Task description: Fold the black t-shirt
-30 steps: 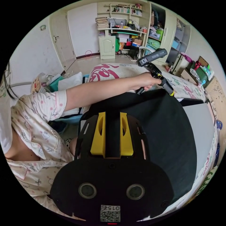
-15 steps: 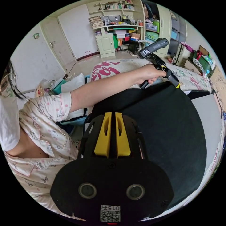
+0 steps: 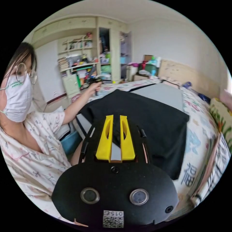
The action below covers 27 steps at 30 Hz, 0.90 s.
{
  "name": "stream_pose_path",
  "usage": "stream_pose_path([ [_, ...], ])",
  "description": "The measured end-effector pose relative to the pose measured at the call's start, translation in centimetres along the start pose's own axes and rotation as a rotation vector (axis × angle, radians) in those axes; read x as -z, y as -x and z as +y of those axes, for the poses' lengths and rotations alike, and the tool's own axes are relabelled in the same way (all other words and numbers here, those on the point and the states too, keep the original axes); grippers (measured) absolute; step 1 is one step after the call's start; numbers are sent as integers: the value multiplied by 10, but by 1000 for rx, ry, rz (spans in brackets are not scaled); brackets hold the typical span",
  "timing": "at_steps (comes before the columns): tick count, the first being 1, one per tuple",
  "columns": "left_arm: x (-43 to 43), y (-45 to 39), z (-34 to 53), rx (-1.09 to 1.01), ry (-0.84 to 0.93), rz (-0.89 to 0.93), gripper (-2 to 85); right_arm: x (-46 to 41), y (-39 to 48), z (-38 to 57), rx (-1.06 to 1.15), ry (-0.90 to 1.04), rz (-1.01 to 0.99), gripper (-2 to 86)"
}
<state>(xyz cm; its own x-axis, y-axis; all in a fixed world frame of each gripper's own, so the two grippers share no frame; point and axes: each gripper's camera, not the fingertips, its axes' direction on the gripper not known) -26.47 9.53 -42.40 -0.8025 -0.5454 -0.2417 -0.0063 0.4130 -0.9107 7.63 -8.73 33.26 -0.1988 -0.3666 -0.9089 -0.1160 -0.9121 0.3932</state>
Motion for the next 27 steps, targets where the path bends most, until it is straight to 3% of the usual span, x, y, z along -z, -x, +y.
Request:
stream_pose_path([
  [4, 64, -75, 67, -308, -109, 296, 73, 42, -31, 24, -103, -50, 1, 43],
  [8, 74, -166, 164, -812, 97, 605, 29, 26, -34, -1, -88, -59, -61, 25],
  [11, 38, -195, 229, -935, 294, 542, 22, -1, -35, -32, -63, -41, -41, 18],
  [14, -8, -197, 279, -963, 468, 432, 19, -33, -47, -62, -94, 65, 30, 9],
  [18, -35, -175, 300, -844, 472, 460, 14, -35, -68, -82, -134, 81, -23, 4],
  [22, -60, -160, 306, -796, 465, 518, 14, 17, -88, -73, -191, -47, -15, 23],
  [27, -97, -163, 268, -694, 343, 544, 20, 91, -124, -38, -316, -188, 200, 75],
])
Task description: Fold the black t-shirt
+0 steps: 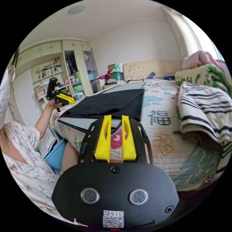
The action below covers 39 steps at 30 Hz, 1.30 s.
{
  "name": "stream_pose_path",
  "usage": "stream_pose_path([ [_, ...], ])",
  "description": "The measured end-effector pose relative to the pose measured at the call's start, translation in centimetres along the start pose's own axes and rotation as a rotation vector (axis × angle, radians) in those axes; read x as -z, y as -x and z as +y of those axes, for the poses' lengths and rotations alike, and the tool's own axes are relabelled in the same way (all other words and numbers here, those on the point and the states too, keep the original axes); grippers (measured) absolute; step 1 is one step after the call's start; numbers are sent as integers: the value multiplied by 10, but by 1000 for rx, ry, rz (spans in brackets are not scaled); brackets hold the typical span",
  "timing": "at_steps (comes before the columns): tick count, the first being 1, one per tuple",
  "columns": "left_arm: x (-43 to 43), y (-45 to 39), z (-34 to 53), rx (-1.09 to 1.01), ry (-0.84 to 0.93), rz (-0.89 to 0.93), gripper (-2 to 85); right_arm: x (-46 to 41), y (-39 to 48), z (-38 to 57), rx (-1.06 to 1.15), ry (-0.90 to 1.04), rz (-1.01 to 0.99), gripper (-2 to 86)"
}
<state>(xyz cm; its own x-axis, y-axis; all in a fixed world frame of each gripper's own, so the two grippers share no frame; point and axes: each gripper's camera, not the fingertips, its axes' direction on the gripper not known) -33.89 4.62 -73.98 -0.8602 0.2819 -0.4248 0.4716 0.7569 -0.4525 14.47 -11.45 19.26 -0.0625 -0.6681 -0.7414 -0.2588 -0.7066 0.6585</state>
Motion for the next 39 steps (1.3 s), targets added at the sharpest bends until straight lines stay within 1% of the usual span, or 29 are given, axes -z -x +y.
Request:
stream_pose_path([
  [2, -23, 23, -32, 43, -65, -9, 25, 5, -19, -5, -8, -11, 71, 83],
  [5, -67, 56, -81, 118, -137, 2, 36, -12, -27, -27, 3, 29, 104, 87],
  [6, -77, 63, -92, 137, -146, -3, 39, -16, -27, -33, 10, 32, 110, 88],
  [8, -124, 92, -137, 213, -159, -16, 50, -37, -24, -59, 35, 61, 152, 86],
  [10, -164, 113, -173, 254, -154, 28, 57, -53, -24, -76, 41, 85, 189, 73],
  [12, -207, 129, -215, 252, -117, 52, 64, -57, -25, -85, 40, 66, 201, 52],
  [14, -266, 142, -273, 248, -19, -75, 79, -49, -35, -94, 6, 31, 172, 25],
  [16, -310, 149, -316, 244, 42, -172, 83, -40, -47, -96, -28, 1, 115, 17],
  [20, -411, 171, -406, 255, 156, -313, 85, -19, -63, -104, -62, -43, 46, 9],
  [22, -447, 180, -437, 266, 196, -342, 86, -12, -64, -108, -57, -51, 47, 7],
  [24, -476, 190, -461, 296, 212, -313, 87, -3, -66, -111, -55, -58, 40, 6],
  [25, -493, 196, -474, 308, 247, -307, 87, 3, -69, -112, -56, -62, 30, 6],
  [26, -511, 204, -484, 327, 316, -355, 88, 10, -72, -113, -58, -66, 17, 6],
  [28, -524, 214, -493, 336, 364, -362, 90, 20, -77, -114, -60, -74, -2, 5],
  [30, -520, 223, -498, 365, 344, -311, 87, 30, -81, -113, -58, -82, -16, 5],
  [34, -510, 232, -508, 325, 368, -257, 43, 53, -89, -108, -50, -97, -39, 4],
  [39, -488, 223, -529, 305, 352, -298, 16, 84, -95, -94, -48, -130, -23, 1],
])
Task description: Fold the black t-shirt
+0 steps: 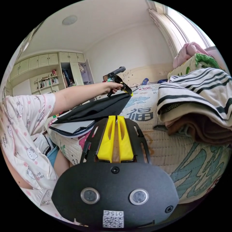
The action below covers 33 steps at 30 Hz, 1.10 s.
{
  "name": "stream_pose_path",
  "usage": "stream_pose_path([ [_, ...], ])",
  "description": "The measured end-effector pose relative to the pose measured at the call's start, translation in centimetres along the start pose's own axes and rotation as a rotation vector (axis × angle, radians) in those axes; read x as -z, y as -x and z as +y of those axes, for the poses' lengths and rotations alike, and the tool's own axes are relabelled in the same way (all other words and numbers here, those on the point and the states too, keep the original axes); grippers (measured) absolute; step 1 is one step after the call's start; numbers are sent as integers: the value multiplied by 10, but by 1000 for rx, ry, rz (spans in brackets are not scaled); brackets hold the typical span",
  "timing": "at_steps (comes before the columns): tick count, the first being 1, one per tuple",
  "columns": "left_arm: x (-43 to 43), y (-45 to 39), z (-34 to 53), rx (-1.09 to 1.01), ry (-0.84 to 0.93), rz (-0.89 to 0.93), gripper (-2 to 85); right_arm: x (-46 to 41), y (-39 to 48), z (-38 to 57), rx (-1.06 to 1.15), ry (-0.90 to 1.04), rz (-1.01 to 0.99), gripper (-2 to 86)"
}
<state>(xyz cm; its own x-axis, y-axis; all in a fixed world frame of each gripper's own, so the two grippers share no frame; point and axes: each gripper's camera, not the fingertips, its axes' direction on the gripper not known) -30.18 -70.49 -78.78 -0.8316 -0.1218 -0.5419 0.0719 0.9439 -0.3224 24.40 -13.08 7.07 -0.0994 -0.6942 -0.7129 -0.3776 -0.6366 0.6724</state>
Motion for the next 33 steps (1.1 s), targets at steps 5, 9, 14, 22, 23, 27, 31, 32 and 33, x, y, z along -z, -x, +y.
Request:
stream_pose_path([
  [5, 88, -16, -5, 14, -164, 20, 6, 73, -16, 17, -32, -114, 41, -5],
  [9, 173, -20, 6, 67, -378, 184, 4, 157, -25, 18, -39, -263, 142, -3],
  [14, 302, 2, 49, 101, -634, 453, 3, 275, 1, 19, 82, -440, 81, 1],
  [22, 429, 163, 208, 173, -736, 528, 3, 244, 87, 36, 242, -322, -437, 2],
  [23, 438, 195, 239, 198, -736, 501, 3, 223, 103, 42, 249, -266, -502, 2],
  [27, 442, 281, 327, 345, -716, 444, 2, 149, 151, 67, 238, -103, -609, 3],
  [31, 431, 350, 381, 511, -666, 527, 1, 74, 194, 108, 229, 88, -662, 4],
  [32, 435, 358, 387, 539, -652, 499, 1, 65, 202, 120, 230, 116, -662, 4],
  [33, 439, 362, 391, 562, -659, 479, 0, 62, 206, 125, 236, 126, -663, 4],
])
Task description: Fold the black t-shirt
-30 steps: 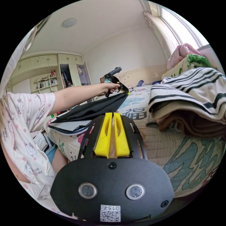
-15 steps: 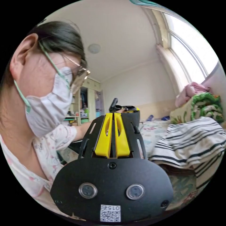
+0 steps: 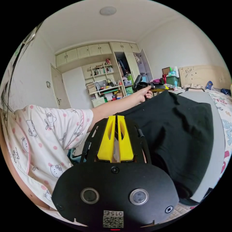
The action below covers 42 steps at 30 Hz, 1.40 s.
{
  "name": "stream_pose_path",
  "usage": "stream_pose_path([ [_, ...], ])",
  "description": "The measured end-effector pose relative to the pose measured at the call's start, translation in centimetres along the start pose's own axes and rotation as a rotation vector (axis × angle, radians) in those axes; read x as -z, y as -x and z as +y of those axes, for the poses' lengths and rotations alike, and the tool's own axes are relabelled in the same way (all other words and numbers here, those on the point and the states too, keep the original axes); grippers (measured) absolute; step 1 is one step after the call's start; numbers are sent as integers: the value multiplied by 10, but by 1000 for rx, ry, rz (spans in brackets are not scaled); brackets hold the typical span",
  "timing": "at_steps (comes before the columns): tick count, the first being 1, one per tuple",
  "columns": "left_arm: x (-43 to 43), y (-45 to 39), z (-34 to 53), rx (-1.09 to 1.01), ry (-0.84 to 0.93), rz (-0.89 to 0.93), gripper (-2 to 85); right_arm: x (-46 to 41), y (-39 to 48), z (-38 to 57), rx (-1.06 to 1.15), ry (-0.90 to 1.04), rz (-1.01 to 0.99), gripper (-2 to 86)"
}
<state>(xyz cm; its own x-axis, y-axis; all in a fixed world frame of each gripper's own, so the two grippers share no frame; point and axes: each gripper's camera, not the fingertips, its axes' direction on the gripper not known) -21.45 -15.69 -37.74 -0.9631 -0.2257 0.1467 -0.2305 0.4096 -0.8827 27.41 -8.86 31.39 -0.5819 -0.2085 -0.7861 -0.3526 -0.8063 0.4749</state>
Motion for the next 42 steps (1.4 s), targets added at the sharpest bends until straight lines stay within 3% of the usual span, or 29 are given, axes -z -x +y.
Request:
stream_pose_path([
  [3, 28, 5, -11, 43, -39, 31, 15, -23, 12, 18, 14, 40, 28, 4],
  [7, 7, -11, -22, 37, 211, 49, 111, -47, 22, 42, 44, 65, 86, 4],
  [10, -4, -44, -17, -63, 282, 83, 97, -65, 21, 56, 51, 83, 106, 5],
  [13, -12, -80, -18, -138, 317, 2, 44, -81, 16, 68, 62, 91, 118, 5],
  [20, 19, -165, -11, -262, 171, -108, 19, -123, 3, 92, 114, 101, 152, 5],
  [23, -5, -181, 4, -302, 248, -240, 16, -164, -14, 106, 99, 160, 164, 5],
  [32, -38, -205, 41, -338, 355, -320, 15, -240, -57, 135, 130, 205, 193, 15],
  [39, -25, -213, 60, -299, 310, -292, 17, -217, -98, 128, 129, 243, 84, 36],
  [42, -17, -218, 69, -292, 289, -297, 17, -165, -121, 120, 144, 161, 233, 25],
])
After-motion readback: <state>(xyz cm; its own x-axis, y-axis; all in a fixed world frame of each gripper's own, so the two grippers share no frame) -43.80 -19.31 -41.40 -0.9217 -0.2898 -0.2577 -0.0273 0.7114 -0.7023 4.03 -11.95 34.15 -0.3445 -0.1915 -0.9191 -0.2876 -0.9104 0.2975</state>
